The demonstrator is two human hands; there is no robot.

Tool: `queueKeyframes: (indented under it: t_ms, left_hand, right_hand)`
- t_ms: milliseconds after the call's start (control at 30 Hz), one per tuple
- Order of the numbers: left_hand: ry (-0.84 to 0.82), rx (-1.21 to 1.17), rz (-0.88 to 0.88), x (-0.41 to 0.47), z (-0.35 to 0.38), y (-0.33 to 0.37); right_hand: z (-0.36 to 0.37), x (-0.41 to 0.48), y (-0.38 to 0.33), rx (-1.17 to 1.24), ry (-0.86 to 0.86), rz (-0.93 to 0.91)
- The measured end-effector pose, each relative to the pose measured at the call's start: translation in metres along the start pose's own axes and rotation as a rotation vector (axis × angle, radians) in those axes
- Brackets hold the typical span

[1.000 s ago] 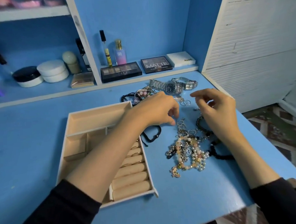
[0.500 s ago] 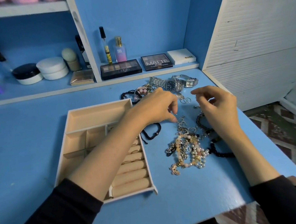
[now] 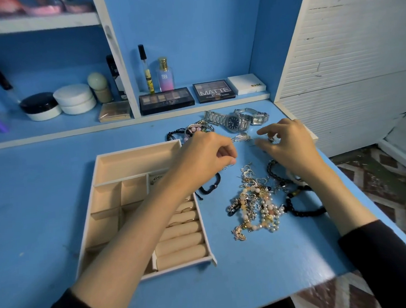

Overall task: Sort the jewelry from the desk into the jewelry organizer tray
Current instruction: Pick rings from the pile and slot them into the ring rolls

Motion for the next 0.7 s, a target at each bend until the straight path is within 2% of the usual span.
queueKeyframes:
  t_ms: [167, 300, 533, 700]
  left_hand:
    - [0.007, -0.008, -0.013, -0.004, -0.002, -0.001]
    - [-0.007, -0.018, -0.011, -0.006, -0.002, -0.001]
    - [-0.003, -0.021, -0.017, -0.008, -0.005, -0.002]
    - [0.026, -0.011, -0.024, -0.010, -0.009, -0.003]
  right_hand:
    - [0.013, 0.016, -0.006, -0.117, -0.112, -0.020]
    - [0.014, 0.021, -0.009, -0.116, -0.152, -0.020]
    - [0.012, 0.024, -0.013, -0.075, -0.167, -0.001]
    - [0.009, 0.020, -0.015, -0.048, -0.080, -0.041]
Point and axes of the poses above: each hand's wrist, its own x-axis towards the middle knuckle, its own z-axis out of the palm, y = z × x, the point moved 8 cm from there along x, towards the middle knuckle, and after that the axes turned 6 degrees about z, right-handed, at the moved point
